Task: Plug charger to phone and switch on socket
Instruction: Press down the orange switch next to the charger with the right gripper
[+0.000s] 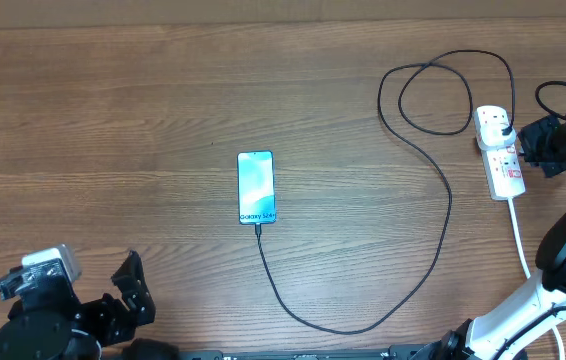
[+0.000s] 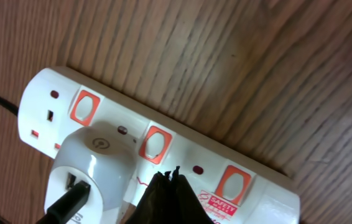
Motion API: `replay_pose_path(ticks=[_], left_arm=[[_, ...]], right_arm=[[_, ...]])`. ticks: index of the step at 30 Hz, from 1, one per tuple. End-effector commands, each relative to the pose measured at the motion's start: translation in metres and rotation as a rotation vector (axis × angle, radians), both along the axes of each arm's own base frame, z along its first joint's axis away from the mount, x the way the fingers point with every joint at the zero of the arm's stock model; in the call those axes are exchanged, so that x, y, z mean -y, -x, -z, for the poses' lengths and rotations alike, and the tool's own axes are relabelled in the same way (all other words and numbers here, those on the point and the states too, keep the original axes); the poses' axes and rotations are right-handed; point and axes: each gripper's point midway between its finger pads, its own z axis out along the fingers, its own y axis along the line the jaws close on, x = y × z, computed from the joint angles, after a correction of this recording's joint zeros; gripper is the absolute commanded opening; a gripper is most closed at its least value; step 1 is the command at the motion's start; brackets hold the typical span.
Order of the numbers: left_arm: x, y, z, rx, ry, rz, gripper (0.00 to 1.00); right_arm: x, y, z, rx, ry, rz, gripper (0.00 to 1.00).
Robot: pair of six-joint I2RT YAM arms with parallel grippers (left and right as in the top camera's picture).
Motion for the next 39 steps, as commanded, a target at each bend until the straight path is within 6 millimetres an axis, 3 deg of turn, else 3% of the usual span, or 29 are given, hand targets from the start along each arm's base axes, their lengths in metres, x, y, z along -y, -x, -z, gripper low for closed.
replay_pose_path(ticks=[1, 9, 29, 39], left_arm=[[-0.004, 0.003, -0.002, 0.016, 0.005, -0.028, 1.00], [-0.004, 0.003, -0.002, 0.017, 0.005, -0.028, 1.00], [-0.004, 0.003, -0.002, 0.016, 0.005, -0.028, 1.00], [-0.004, 0.003, -0.002, 0.016, 0.005, -0.028, 1.00]], right_arm=[[-0.003, -0.013, -0.008, 0.041, -0.003, -0.030, 0.04], [-0.015, -0.025, -0.009, 0.059, 0.011, -0.063, 0.04], [-0.007, -0.019, -0.006, 0.012, 0.084, -0.045, 0.04], [-0.010, -0.019, 0.015, -0.023, 0.054, -0.050, 0.04]])
